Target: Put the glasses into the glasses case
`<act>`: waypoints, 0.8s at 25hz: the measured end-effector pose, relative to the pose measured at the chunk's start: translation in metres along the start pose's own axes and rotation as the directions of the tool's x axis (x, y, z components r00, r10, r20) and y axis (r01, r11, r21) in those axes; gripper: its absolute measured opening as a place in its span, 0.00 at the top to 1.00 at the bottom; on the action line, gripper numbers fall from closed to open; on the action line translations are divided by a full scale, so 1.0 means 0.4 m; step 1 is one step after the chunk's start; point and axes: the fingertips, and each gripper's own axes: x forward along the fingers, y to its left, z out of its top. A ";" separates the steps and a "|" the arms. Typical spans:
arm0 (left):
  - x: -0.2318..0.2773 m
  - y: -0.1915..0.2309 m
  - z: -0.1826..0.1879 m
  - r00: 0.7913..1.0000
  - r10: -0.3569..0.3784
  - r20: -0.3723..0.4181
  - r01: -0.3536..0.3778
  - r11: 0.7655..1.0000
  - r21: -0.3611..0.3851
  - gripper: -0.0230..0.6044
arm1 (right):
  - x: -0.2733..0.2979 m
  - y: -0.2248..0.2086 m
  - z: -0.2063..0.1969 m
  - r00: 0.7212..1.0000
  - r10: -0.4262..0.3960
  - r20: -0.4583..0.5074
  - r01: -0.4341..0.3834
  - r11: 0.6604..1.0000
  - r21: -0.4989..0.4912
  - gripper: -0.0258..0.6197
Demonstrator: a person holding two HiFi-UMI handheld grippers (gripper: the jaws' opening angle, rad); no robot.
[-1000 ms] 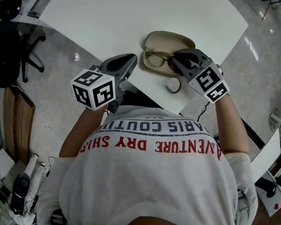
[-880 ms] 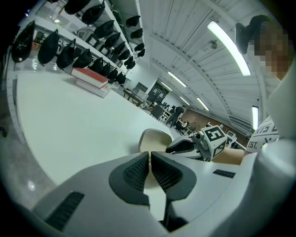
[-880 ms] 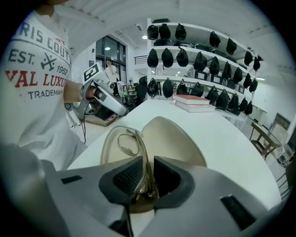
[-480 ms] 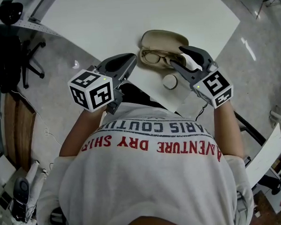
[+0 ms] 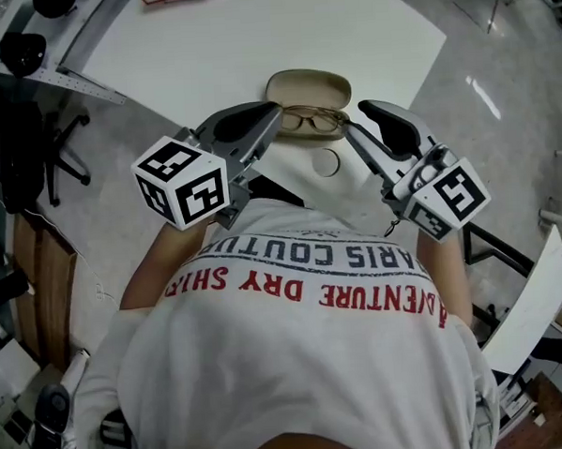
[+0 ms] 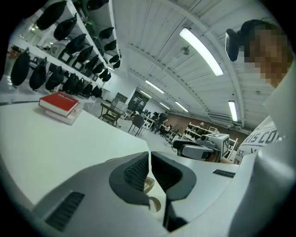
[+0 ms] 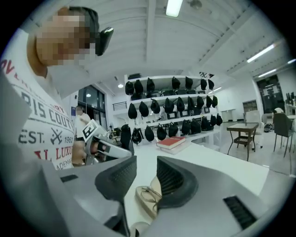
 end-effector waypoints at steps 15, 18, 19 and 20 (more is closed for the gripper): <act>-0.051 -0.135 0.144 0.987 -0.113 0.114 0.094 0.983 0.160 0.90 | -0.056 0.047 0.145 0.984 -0.073 0.160 0.064 0.996 0.061 0.92; -0.051 -0.149 0.144 0.985 -0.127 0.115 0.105 0.979 0.177 0.90 | -0.062 0.057 0.148 0.985 -0.073 0.157 0.066 0.997 0.046 0.92; -0.051 -0.150 0.144 0.985 -0.130 0.116 0.108 0.978 0.180 0.90 | -0.062 0.058 0.149 0.985 -0.075 0.157 0.069 0.997 0.044 0.92; -0.051 -0.150 0.143 0.984 -0.133 0.116 0.111 0.977 0.180 0.90 | -0.061 0.058 0.149 0.985 -0.078 0.157 0.072 0.996 0.044 0.92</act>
